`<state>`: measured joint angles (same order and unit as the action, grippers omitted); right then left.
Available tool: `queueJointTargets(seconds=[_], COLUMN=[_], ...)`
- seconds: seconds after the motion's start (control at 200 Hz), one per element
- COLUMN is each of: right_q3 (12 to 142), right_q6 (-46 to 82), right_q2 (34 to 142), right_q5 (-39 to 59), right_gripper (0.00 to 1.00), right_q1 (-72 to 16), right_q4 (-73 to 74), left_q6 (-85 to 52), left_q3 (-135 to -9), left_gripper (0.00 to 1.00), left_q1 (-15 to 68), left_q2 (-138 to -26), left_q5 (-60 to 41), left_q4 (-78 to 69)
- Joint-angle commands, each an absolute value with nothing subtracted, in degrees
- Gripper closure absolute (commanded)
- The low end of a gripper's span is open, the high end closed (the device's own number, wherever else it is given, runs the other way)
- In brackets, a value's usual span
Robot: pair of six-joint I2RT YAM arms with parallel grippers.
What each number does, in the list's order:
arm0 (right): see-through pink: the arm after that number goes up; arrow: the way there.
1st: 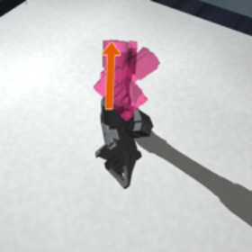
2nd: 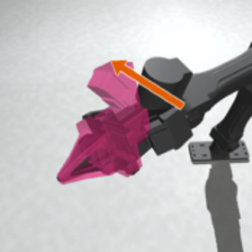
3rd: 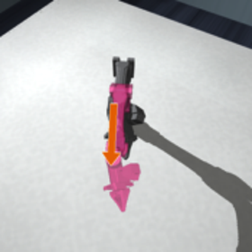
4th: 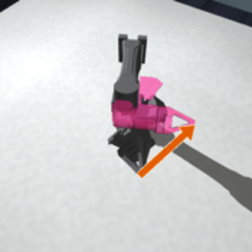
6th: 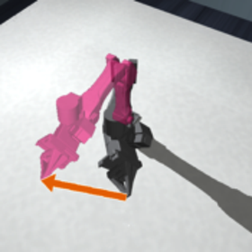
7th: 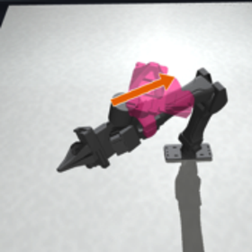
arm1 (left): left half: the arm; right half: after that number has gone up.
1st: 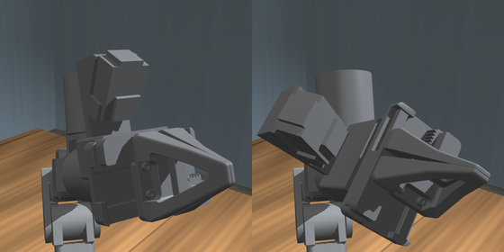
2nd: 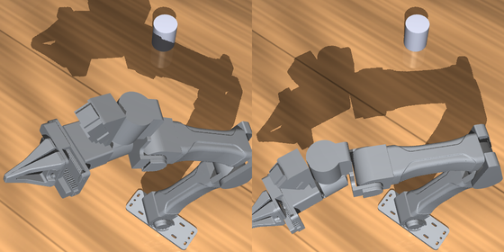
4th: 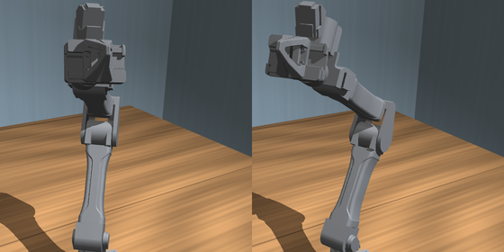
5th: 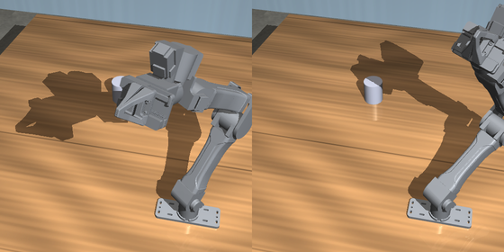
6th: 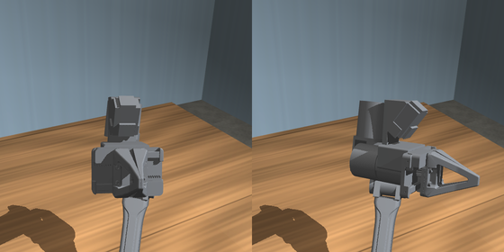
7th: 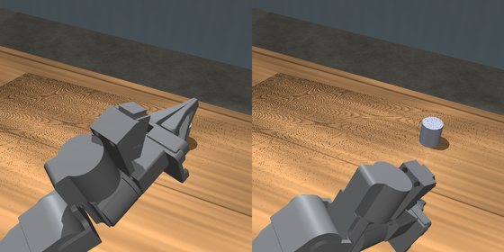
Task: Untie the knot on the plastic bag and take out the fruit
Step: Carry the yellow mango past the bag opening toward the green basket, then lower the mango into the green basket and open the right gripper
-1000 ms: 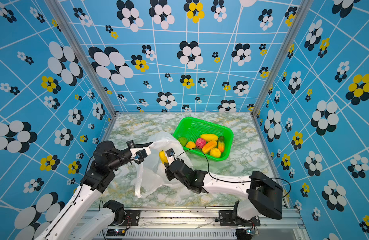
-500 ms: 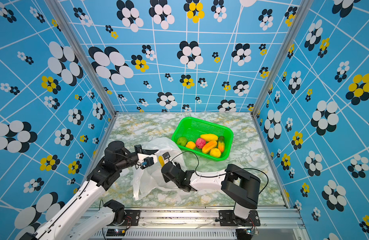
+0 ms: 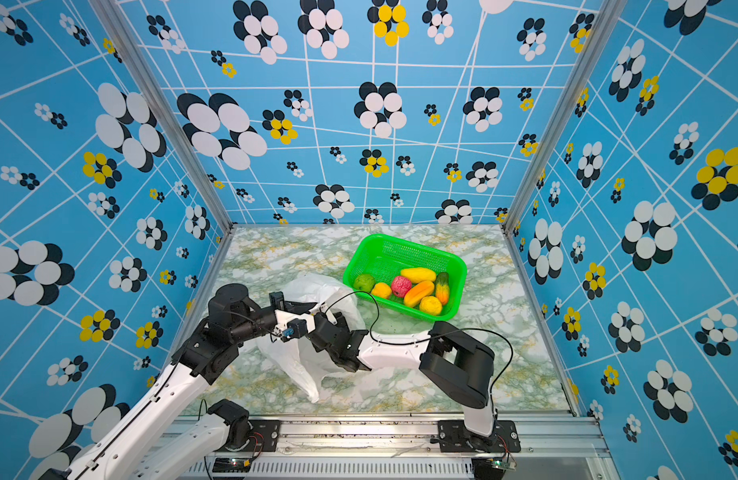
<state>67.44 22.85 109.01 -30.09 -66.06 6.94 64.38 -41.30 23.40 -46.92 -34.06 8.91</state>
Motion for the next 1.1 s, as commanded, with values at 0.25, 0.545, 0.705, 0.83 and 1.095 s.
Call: queueJointTargets(seconds=[0.25, 0.545, 0.705, 0.83, 1.095], right_q3=[61.43, 52.47, 50.41, 48.74, 51.72], right_q6=[20.31, 15.46, 14.49, 13.20, 19.62], right_q2=[100.14, 84.85, 79.14, 72.94, 68.59], right_q5=[-27.61, -19.43, -14.70, -21.16, -33.87], right_gripper=[0.71, 0.68, 0.68, 0.68, 0.68], right_q1=[-66.86, -69.25, -69.35, -69.26, -52.41], right_q4=[9.63, 16.42, 18.30, 18.04, 8.66], left_q6=[59.15, 55.27, 52.60, 50.19, 49.19], left_q3=[-42.89, -44.12, -44.97, -45.30, -54.30], left_gripper=[1.00, 1.00, 1.00, 1.00, 1.00], left_q1=[22.54, 20.71, 19.90, 18.68, 15.49], left_q2=[-49.10, -51.20, -52.17, -53.09, -59.15], left_q5=[-26.15, -19.07, -14.39, -12.23, -13.09], left_q4=[7.69, 6.04, 5.01, 2.33, 2.16])
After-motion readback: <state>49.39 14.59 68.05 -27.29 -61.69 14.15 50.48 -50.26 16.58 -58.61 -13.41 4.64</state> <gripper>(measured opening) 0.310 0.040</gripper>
